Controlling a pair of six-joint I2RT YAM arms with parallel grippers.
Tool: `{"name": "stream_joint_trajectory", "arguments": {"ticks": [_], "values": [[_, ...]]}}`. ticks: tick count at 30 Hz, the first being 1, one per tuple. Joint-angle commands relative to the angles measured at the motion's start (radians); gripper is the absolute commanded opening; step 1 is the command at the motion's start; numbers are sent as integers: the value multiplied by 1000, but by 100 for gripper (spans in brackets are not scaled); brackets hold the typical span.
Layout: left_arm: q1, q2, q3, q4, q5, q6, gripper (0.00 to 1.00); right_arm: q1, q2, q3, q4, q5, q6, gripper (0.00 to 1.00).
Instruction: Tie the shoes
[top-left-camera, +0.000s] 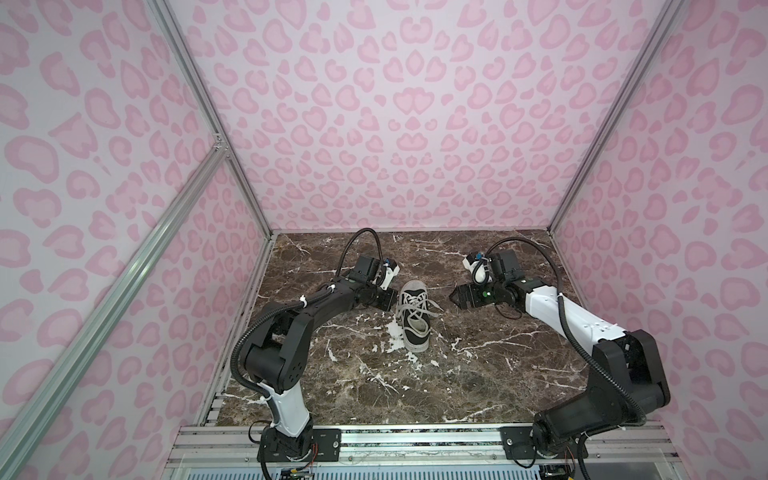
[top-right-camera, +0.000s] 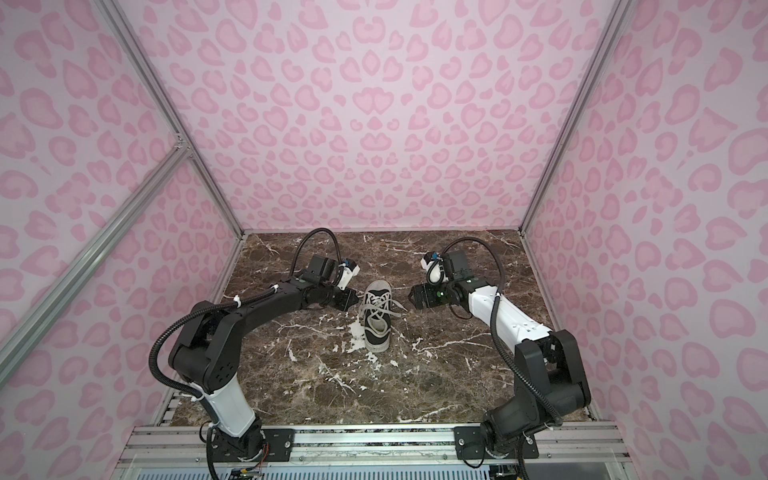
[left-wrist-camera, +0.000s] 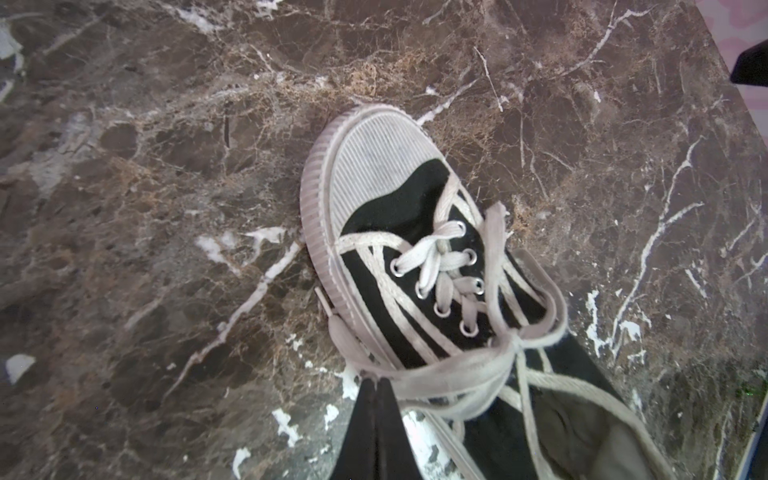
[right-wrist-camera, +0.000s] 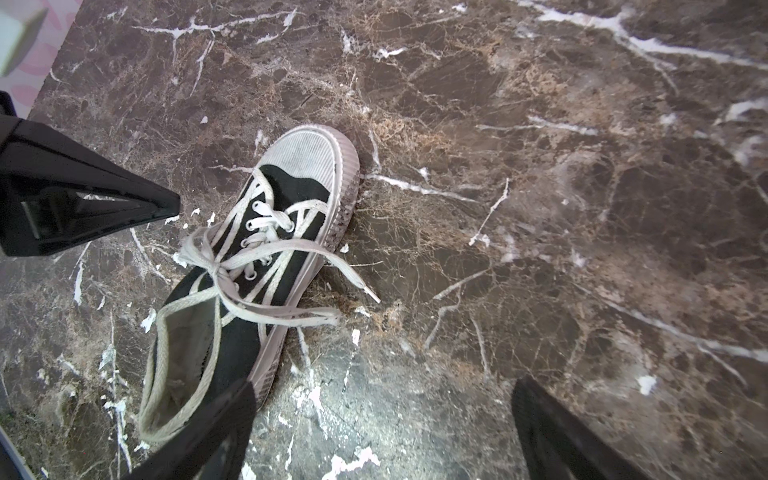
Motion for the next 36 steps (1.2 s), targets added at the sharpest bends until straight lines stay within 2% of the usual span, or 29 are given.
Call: {"name": "stream_joint_trajectory", "arguments": {"ticks": [1, 2, 4, 5, 7, 9, 15, 21, 29, 36], "values": [[-4, 25, 35, -61, 9, 25, 6, -4, -3, 11, -22, 0, -9, 98], [-10, 19, 21, -56, -1, 32, 14, -6, -5, 10, -26, 0, -10, 98], [-16, -4, -24, -26, -30, 43, 41, -7, -15, -3, -14, 0, -9, 98], [-16, -17, -46, -10, -40, 43, 50, -8, -15, -7, -8, -2, -7, 98], [-16, -27, -66, 3, -53, 47, 56, -8, -10, -6, -6, -9, -3, 98], [-16, -17, -57, 0, -53, 50, 56, -9, -2, 1, -3, -19, 4, 98], [-16, 12, -50, 7, -65, 29, 48, -8, -6, 18, -17, -12, -3, 98], [-17, 35, -38, 33, 5, 24, 47, -10, -3, 6, -19, -15, -6, 98], [-18, 72, -34, 61, 62, 32, 39, -11, -5, 9, -27, -16, -13, 98], [-17, 93, -43, 92, 136, 15, 16, -10, 3, 16, -30, -24, -13, 98]]}}
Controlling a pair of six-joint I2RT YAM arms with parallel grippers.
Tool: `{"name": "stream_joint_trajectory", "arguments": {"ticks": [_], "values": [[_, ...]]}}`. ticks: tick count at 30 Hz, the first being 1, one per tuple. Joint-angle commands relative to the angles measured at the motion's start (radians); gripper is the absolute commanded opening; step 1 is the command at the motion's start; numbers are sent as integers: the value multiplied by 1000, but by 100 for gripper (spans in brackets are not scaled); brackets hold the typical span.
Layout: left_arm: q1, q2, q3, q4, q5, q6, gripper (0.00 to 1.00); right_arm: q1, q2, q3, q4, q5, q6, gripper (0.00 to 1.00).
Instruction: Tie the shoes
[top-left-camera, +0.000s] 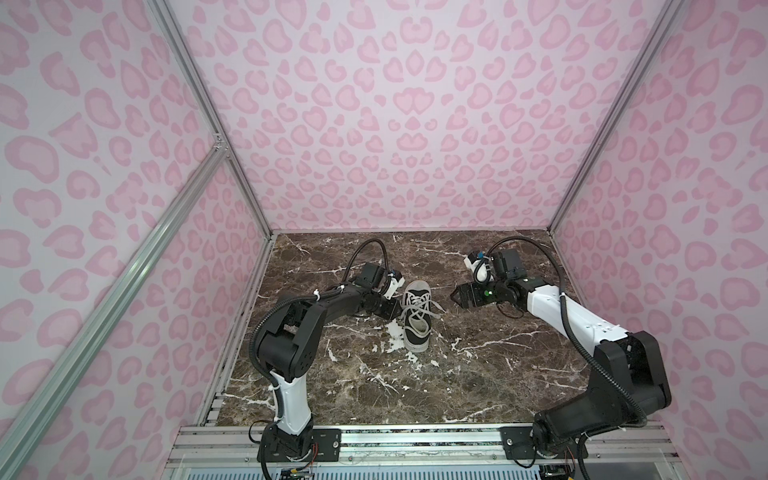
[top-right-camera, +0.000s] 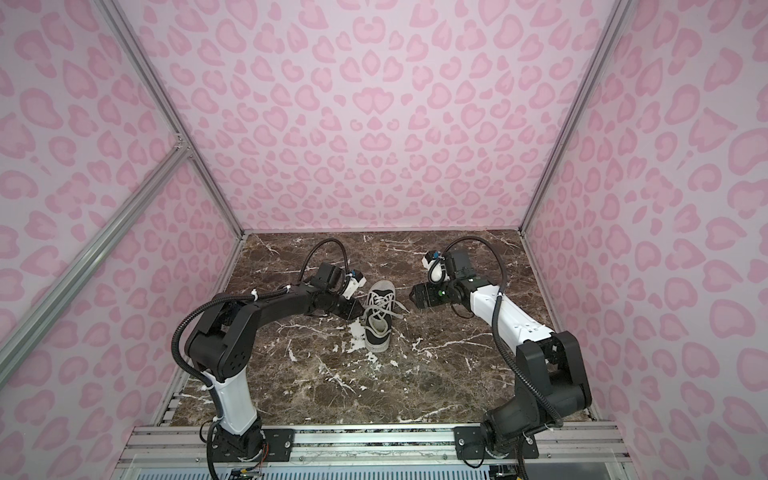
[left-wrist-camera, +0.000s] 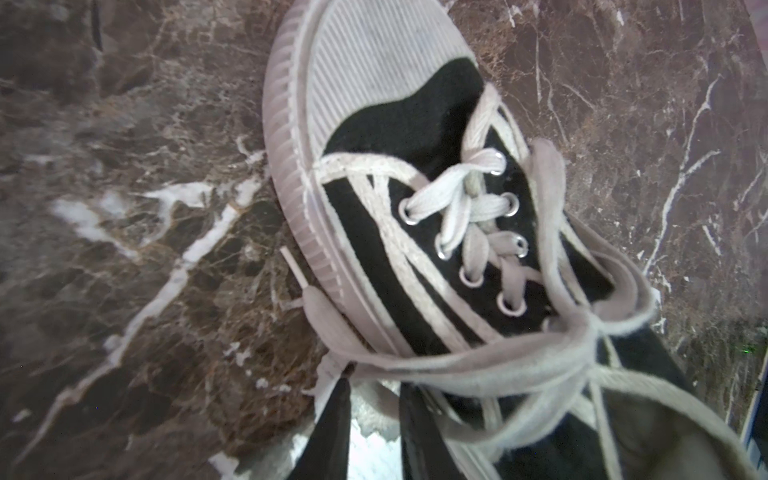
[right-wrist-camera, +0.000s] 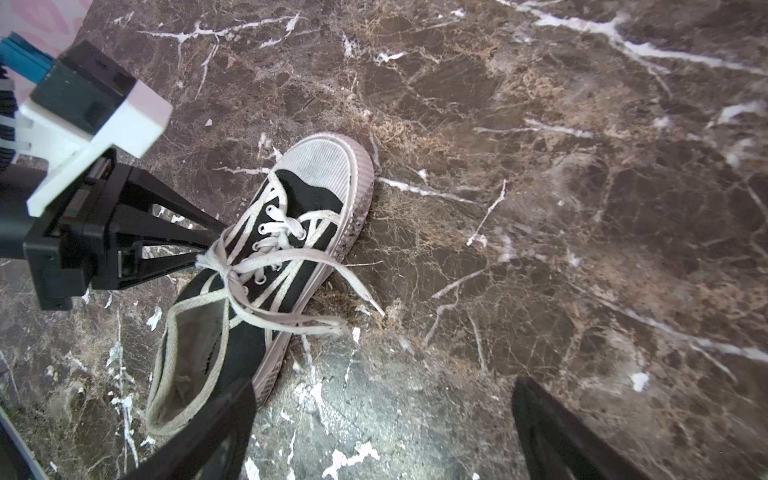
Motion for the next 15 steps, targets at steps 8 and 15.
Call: {"name": "stream_joint_trajectory", "arguments": {"ticks": [8, 15], "values": [[0, -29, -20, 57, -15, -23, 4, -1, 6, 3, -16, -11, -11, 98], [-2, -104, -22, 57, -92, -11, 4, 1, 12, 3, -10, -19, -5, 98]]}}
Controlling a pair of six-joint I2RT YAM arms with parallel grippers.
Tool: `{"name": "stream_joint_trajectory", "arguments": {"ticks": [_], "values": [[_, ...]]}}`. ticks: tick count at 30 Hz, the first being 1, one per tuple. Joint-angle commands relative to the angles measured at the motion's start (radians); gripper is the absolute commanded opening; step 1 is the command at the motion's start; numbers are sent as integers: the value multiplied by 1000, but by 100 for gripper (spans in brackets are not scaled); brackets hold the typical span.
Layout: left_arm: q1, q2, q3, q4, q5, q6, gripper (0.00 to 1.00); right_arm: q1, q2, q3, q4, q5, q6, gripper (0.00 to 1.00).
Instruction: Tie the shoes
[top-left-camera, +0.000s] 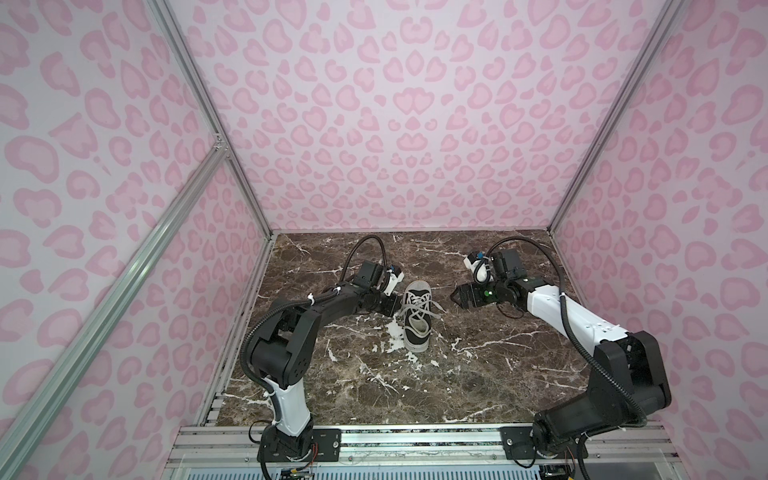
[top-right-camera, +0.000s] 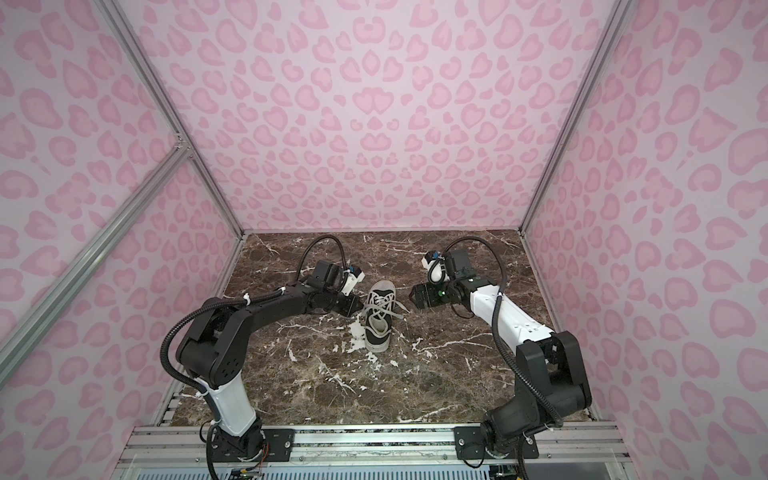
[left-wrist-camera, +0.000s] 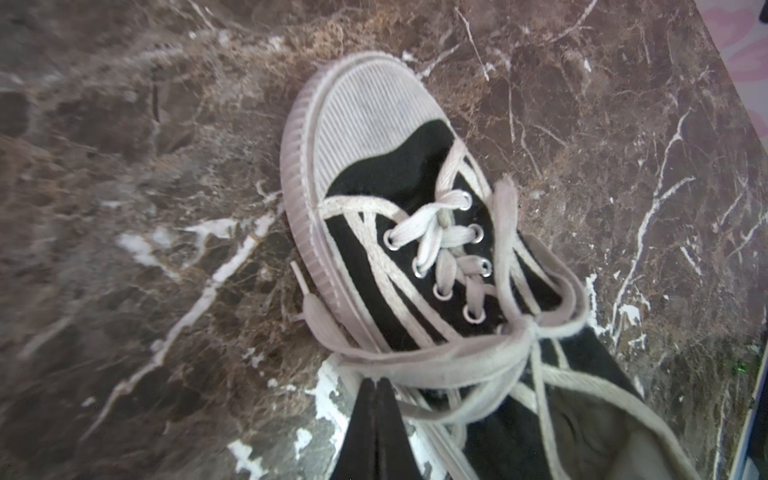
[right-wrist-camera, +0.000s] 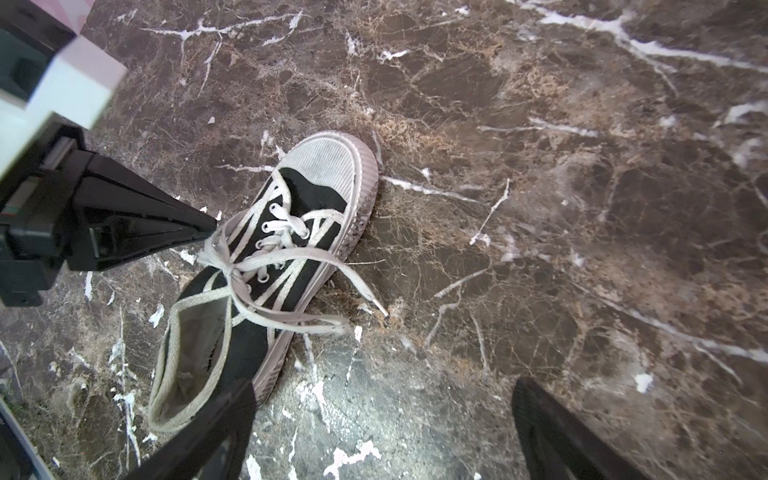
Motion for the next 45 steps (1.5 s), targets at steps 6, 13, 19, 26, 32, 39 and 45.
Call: {"name": "stream_joint_trajectory", "arguments": {"ticks": [6, 13, 19, 26, 32, 39, 45], "values": [[0, -12, 41, -27, -31, 13, 8, 1, 16, 11, -16, -15, 0, 98], [-2, -52, -56, 7, 29, 62, 41, 1, 13, 2, -9, -14, 1, 98], [-3, -38, -68, 28, 79, 81, 40, 4, 19, 11, -6, -17, 5, 98], [-3, -20, -79, 104, 177, 122, 38, 5, 19, 15, -24, -11, -6, 98], [-3, 30, -52, 91, 225, 113, 24, 4, 20, 17, -29, -10, -8, 98], [-3, 1, -50, 77, 160, 115, 7, 6, 18, 21, -36, -7, -8, 98], [-8, -15, 22, -45, 60, 186, 4, 7, 23, 23, -28, -13, 0, 98]]}}
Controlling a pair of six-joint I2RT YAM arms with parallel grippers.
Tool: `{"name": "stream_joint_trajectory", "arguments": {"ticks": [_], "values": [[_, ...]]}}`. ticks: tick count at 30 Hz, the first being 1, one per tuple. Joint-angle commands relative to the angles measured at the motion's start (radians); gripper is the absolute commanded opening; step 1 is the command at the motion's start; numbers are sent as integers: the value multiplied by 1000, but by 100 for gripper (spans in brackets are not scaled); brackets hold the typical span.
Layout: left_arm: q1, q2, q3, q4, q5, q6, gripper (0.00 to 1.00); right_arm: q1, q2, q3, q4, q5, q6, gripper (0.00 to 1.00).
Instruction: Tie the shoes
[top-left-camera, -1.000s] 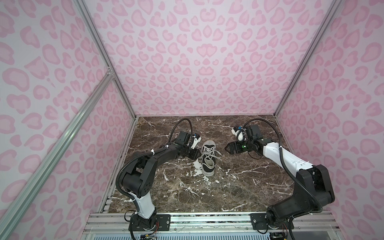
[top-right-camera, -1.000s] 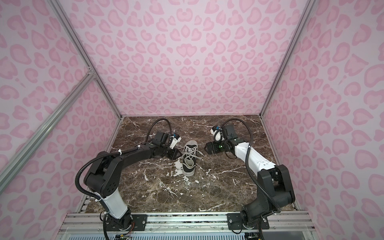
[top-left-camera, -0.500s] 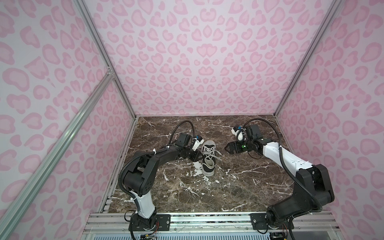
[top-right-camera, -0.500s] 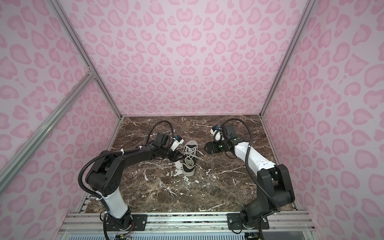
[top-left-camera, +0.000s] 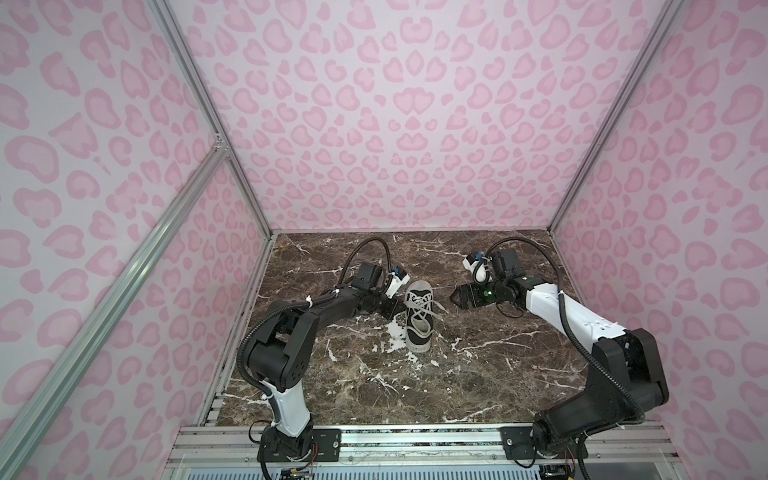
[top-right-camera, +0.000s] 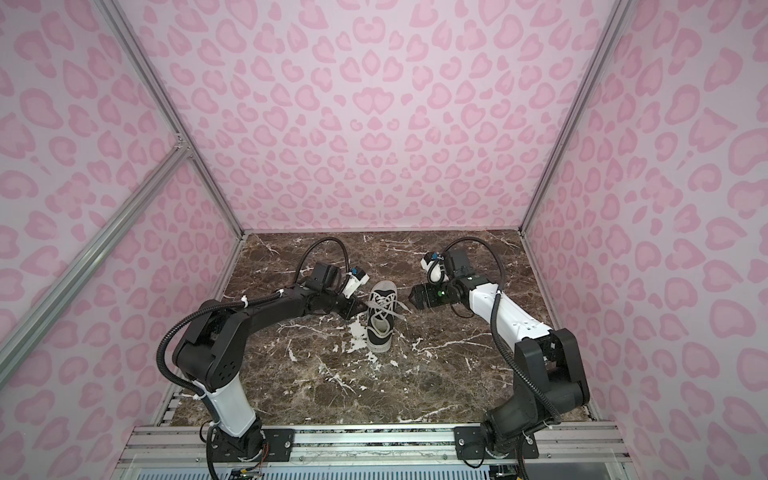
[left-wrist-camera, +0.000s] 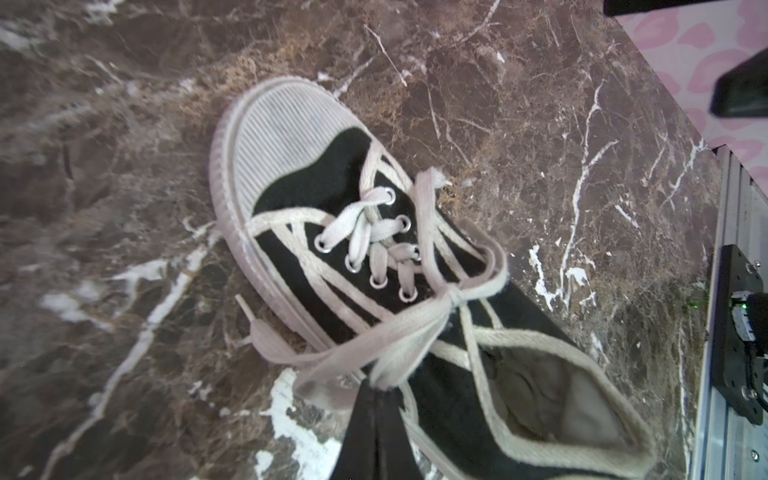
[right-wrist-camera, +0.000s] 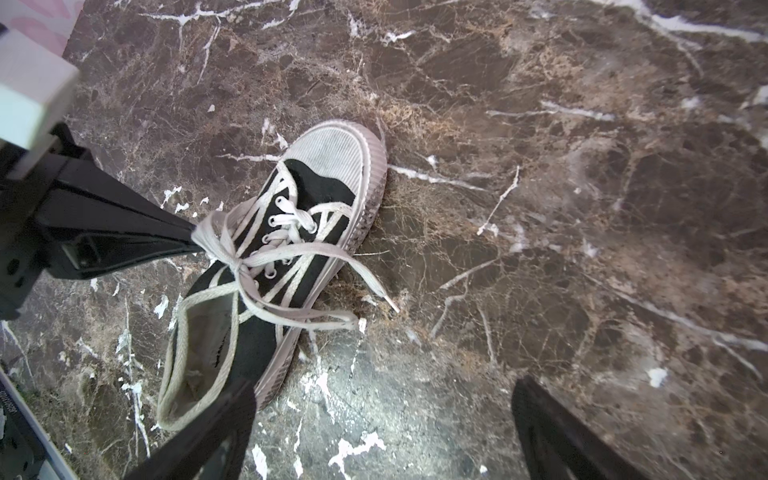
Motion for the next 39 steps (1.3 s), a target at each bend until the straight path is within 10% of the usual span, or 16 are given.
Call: {"name": "stream_joint_trajectory", "arguments": {"ticks": [1, 14, 39], "values": [[-7, -2, 43, -90, -75, 66, 4, 3, 6, 5, 9, -3, 3, 98], [-67, -2, 106, -135, -308, 203, 4, 4, 4, 1, 5, -5, 2, 98], [-57, 56, 70, 12, -163, 240, 4, 4, -16, -24, -14, -1, -7, 98]]}}
